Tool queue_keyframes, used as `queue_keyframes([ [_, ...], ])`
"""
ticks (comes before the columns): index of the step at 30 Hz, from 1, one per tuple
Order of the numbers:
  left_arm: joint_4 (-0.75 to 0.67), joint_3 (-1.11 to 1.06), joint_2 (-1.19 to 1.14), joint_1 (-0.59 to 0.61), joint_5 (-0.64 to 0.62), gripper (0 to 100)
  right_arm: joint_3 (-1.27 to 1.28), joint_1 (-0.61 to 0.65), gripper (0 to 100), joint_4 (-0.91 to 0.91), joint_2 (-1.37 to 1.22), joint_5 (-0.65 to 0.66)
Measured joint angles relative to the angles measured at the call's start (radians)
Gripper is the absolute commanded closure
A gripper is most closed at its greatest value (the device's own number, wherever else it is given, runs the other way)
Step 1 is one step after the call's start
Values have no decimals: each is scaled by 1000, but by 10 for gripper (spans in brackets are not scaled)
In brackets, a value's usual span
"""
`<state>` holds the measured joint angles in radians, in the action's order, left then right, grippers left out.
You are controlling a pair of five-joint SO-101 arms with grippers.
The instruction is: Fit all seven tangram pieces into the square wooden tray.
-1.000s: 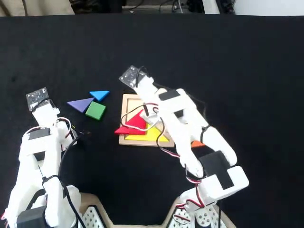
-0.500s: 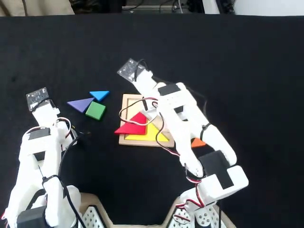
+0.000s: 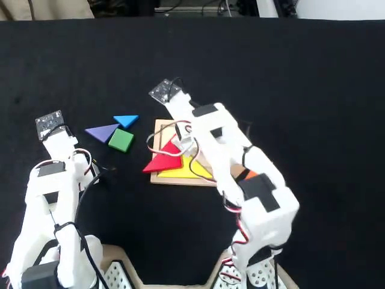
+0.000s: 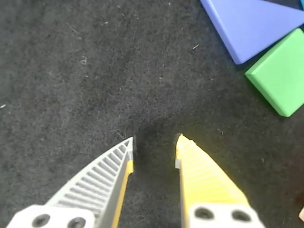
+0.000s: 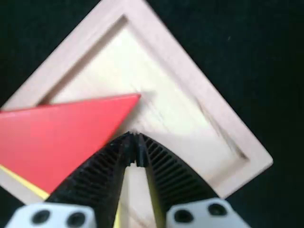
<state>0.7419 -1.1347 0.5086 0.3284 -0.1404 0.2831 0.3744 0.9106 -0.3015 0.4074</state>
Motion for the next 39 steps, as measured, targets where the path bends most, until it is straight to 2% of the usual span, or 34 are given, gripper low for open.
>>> queue_keyframes([
  [8, 0, 0, 0, -5, 0, 848, -55, 3, 988, 6, -18, 0],
  [12, 0, 0, 0, -5, 0, 848, 17, 12, 988, 6, 101, 0],
  [20, 0, 0, 0, -5, 0, 848, 308, 184, 988, 31, 396, 0],
  [30, 0, 0, 0, -5, 0, 848, 315, 206, 988, 34, 301, 0],
  [39, 0, 0, 0, -5, 0, 848, 183, 176, 988, 35, 173, 0],
])
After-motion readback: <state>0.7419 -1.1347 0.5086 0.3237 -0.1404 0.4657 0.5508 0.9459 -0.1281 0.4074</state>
